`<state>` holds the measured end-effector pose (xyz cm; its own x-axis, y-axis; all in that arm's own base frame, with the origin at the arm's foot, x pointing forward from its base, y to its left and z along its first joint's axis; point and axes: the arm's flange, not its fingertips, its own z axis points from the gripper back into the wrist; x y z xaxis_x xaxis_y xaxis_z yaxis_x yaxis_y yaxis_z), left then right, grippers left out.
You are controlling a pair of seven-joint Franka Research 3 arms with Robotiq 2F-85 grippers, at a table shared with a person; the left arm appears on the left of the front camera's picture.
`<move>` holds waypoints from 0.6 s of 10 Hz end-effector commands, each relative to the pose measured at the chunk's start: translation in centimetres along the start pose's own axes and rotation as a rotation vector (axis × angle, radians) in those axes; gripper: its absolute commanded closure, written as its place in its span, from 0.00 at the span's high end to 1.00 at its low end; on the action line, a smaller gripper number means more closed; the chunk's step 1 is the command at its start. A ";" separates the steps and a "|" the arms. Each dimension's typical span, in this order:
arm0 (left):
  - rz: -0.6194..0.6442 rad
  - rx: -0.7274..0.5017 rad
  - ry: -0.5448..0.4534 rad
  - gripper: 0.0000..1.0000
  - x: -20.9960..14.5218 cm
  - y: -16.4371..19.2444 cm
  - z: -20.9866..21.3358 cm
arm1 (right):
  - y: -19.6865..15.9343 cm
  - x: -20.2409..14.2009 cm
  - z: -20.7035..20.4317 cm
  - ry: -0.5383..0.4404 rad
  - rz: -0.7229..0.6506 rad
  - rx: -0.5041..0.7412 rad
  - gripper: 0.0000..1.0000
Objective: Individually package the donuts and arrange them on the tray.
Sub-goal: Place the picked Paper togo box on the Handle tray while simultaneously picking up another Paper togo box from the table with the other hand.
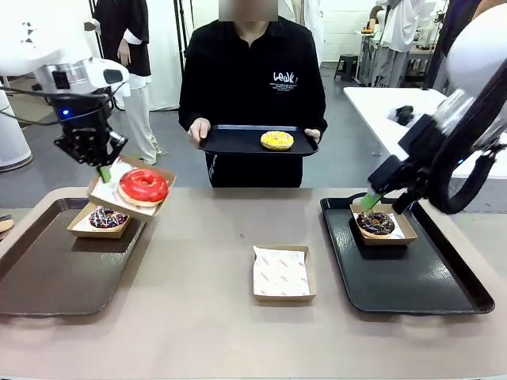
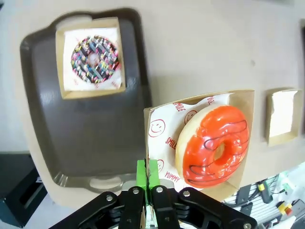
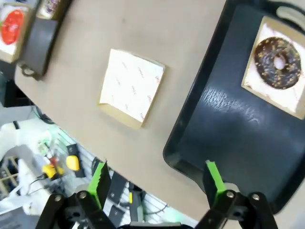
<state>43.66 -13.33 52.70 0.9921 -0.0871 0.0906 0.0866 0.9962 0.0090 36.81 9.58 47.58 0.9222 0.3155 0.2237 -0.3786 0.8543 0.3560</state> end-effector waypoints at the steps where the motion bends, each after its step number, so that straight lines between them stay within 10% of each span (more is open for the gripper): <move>1: 0.031 0.035 -0.013 0.01 -2.1 2.6 -0.8 | 0.1 0.3 -2.9 0.001 -0.044 -0.074 1.00; 6: 0.076 0.031 0.024 0.01 -2.8 4.2 -1.6 | 0.0 0.2 -4.8 0.004 -0.056 -0.054 1.00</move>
<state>41.56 -8.73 50.65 0.9978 -0.0075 0.0661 0.0053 0.9994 0.0339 37.61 11.33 42.99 0.9462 0.2591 0.1936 -0.3116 0.8908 0.3306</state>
